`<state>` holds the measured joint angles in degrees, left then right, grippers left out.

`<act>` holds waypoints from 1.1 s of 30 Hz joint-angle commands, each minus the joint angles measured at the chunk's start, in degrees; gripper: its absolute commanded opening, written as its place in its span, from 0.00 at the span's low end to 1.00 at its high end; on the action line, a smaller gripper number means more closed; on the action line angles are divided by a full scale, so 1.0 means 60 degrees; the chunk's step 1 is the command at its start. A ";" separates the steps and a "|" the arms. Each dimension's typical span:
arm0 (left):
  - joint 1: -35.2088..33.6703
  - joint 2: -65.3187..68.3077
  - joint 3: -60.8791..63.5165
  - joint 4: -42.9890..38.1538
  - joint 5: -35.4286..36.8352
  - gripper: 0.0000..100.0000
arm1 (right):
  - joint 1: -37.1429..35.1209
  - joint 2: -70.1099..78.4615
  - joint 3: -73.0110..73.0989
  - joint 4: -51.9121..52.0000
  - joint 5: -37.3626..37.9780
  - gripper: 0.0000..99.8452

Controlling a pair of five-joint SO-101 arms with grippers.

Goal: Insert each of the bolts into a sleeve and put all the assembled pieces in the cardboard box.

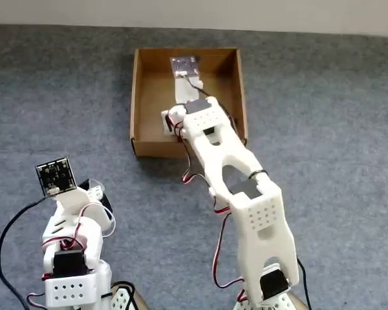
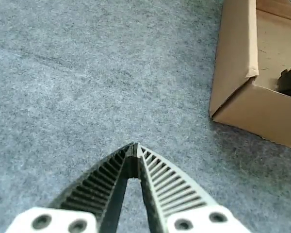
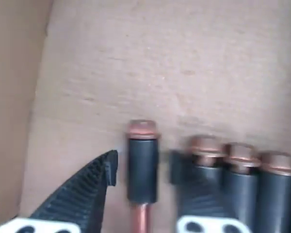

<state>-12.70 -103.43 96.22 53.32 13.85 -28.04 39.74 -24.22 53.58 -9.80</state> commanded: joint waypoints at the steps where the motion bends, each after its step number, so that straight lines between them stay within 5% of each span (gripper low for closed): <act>1: -0.0066 0.0066 0.0168 0.0029 0.0000 0.01 | 0.0022 -0.0081 -0.1341 0.0842 -0.0088 0.24; 9: -0.0066 0.0066 0.0168 0.0029 0.0000 0.01 | 0.0022 -0.0081 -0.6205 0.4549 -0.0059 0.23; 13: -0.0066 0.0066 0.0168 0.0029 0.0000 0.01 | 0.0037 0.0007 -0.9326 0.6674 -0.0088 0.02; 17: -0.0066 0.0066 0.0168 -0.0015 0.0000 0.01 | 0.0022 0.0037 -1.1172 0.7934 -0.0103 0.01; 25: -0.0066 0.0066 0.0168 0.0029 0.0000 0.01 | -0.0344 -0.1092 -1.0645 0.7963 -0.0088 0.01; 33: -0.0066 0.0066 0.0168 0.0029 0.0000 0.01 | -0.0579 -0.6308 -0.4623 0.7919 -0.0044 0.01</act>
<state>-12.70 -103.43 96.22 53.32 13.85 -31.21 16.97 -66.42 100.44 -9.98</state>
